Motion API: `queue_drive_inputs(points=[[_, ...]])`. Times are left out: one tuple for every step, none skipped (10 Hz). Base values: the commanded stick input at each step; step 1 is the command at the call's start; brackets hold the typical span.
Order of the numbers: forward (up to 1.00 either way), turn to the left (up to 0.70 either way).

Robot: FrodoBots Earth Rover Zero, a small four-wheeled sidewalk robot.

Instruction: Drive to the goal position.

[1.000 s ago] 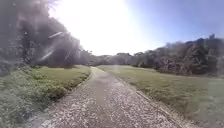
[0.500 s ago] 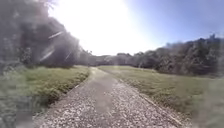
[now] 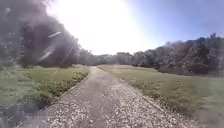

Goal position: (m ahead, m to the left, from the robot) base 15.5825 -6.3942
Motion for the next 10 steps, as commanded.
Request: queue_drive_inputs(points=[[0.50, 0.15], [0.50, 0.27], [0.50, 0.27], [0.50, 0.00], [0.50, 0.00], [0.50, 0.00], [0.50, 0.00], [0.50, 0.00], [0.50, 0.00], [0.50, 0.00]])
